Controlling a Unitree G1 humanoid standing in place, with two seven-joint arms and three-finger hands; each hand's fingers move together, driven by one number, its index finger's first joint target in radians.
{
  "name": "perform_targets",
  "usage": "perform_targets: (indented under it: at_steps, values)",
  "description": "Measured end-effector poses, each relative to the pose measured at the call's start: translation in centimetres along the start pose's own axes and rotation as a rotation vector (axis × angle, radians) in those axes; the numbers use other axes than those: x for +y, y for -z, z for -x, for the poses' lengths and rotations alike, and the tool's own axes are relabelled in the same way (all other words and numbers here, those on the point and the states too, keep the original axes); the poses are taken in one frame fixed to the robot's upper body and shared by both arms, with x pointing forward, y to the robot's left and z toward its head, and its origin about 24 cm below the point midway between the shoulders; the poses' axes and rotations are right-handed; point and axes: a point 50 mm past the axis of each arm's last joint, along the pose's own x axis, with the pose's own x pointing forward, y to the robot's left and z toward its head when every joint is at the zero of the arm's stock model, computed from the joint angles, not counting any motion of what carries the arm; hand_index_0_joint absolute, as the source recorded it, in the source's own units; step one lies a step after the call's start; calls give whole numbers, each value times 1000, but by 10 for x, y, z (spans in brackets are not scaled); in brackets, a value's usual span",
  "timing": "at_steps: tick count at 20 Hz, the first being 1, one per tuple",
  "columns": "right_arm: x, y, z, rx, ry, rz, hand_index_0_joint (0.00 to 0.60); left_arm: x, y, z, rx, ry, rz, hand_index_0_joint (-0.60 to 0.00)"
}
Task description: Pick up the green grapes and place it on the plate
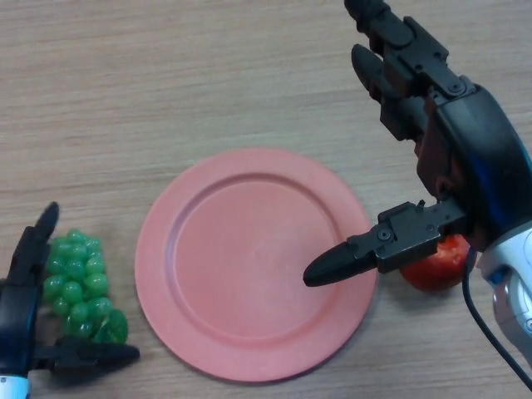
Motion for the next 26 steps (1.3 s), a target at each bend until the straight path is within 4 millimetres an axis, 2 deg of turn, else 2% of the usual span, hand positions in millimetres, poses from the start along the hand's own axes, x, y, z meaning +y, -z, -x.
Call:
perform_targets:
  at_steps: [1, 4, 5, 6, 8, 10, 12, 13, 14, 15, 16, 17, 19, 21, 26]
  values:
    - [0, 0, 0, 0, 0, 0, 0, 2, -1, 1, -3, -16, 27, -591]
    - [0, -1, 0, -3, 1, 0, 0, 11, -3, 4, -12, -29, 99, -600]
    - [0, -1, 1, -7, 1, 1, 0, 14, -6, 3, 1, -17, 212, -600]
    - [0, -2, 0, -9, 0, 1, 0, 16, -8, 1, -2, -26, 244, -600]
    - [0, -2, 0, -11, 1, 2, 0, 30, -15, -2, -40, -88, 232, -600]
    - [0, -4, -1, -19, 0, 4, 0, 54, -26, -3, -91, -222, 173, -600]
    - [0, -6, -2, -27, -1, 6, 0, 78, -48, 1, -190, -358, 99, -600]
    - [1, -7, -2, -32, -15, -10, 0, 87, -67, 5, -270, -409, 67, -600]
    - [2, -7, -2, -34, -17, -21, 0, 88, -83, 6, -339, -413, 64, -600]
    - [2, -8, -3, -40, -19, -20, 0, 84, -108, 11, -430, -414, 62, -600]
    - [1, -8, -3, -41, -17, -19, 0, 77, -122, 14, -486, -385, 76, -600]
    - [1, -8, -3, -41, -16, -19, 0, 61, -139, 18, -530, -268, 86, -600]
    - [1, -9, -3, -43, -15, -19, 0, 28, -155, 22, -555, -46, 72, -600]
    - [1, -9, -3, -44, -12, -18, 0, 13, -162, 28, -517, 103, 104, -600]
    - [-5, -10, -2, -50, 6, -33, 0, 9, -159, 28, -454, 156, 35, -600]
